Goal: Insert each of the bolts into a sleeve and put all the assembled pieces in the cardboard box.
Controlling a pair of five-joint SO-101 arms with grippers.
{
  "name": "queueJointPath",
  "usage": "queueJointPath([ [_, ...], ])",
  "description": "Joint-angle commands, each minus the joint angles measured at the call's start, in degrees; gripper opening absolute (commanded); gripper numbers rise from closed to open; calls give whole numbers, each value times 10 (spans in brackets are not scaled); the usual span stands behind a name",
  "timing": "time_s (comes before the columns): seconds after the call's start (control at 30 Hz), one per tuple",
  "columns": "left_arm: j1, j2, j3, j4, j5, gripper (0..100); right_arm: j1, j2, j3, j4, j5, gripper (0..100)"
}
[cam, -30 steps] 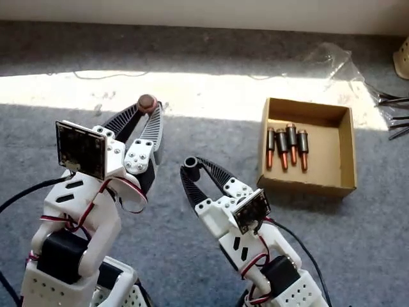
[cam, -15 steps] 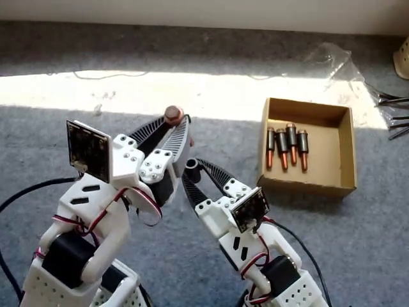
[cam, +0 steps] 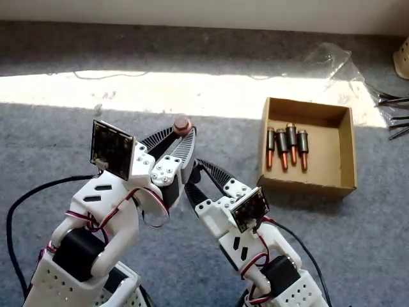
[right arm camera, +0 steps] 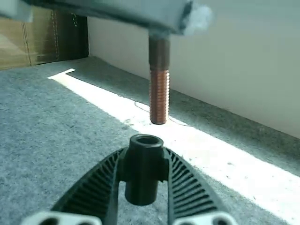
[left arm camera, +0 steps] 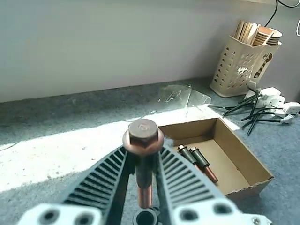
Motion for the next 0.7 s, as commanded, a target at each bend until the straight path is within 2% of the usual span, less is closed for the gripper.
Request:
queueJointPath([
  [0.0, 9, -10, -8, 2, -15, 6, 7, -5, 60, 0, 6, 5],
  [0.67, 10, -10, -8, 35, -14, 6, 7, -5, 60, 0, 6, 5],
])
